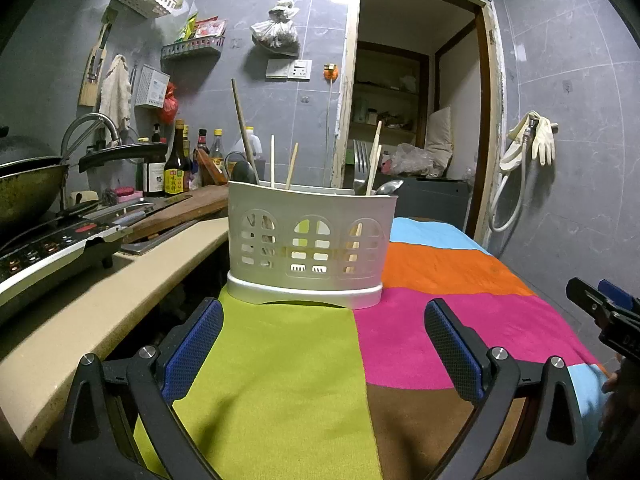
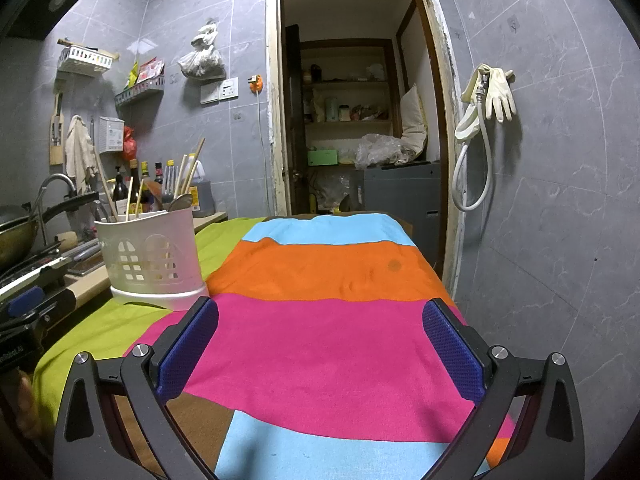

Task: Organize utensils

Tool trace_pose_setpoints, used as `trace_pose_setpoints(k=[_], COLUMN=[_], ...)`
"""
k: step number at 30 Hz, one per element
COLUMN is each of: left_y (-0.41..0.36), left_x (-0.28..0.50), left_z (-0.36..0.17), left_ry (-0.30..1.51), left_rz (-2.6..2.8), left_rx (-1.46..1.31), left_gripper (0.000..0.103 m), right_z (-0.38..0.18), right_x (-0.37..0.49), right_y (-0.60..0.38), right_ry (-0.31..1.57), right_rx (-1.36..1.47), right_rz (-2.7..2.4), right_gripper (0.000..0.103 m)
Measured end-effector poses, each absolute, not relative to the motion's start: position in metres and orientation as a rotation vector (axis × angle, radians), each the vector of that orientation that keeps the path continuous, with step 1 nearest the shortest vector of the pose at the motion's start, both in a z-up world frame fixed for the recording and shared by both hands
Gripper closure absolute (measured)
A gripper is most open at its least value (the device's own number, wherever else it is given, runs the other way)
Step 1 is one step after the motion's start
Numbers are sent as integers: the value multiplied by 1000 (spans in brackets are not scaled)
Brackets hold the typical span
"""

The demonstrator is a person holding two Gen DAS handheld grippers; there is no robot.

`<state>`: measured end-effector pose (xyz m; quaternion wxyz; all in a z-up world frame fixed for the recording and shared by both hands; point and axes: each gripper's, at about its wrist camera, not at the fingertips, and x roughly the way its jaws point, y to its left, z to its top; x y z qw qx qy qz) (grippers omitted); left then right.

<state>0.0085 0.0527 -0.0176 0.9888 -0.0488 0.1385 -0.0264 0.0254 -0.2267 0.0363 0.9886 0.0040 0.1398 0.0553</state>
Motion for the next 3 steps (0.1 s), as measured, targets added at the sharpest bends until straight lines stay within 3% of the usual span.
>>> trace_pose_setpoints(k=[3], left_y=[52], left_x=[9], left_z=[-17], left_ry=[278], left_rz=[-51], left_rx=[-96], left_gripper=[4], right_z=[36], right_x=[26], right_y=[-227], right_ry=[280], right_rx=[9], right_rz=[111], right_gripper=[0])
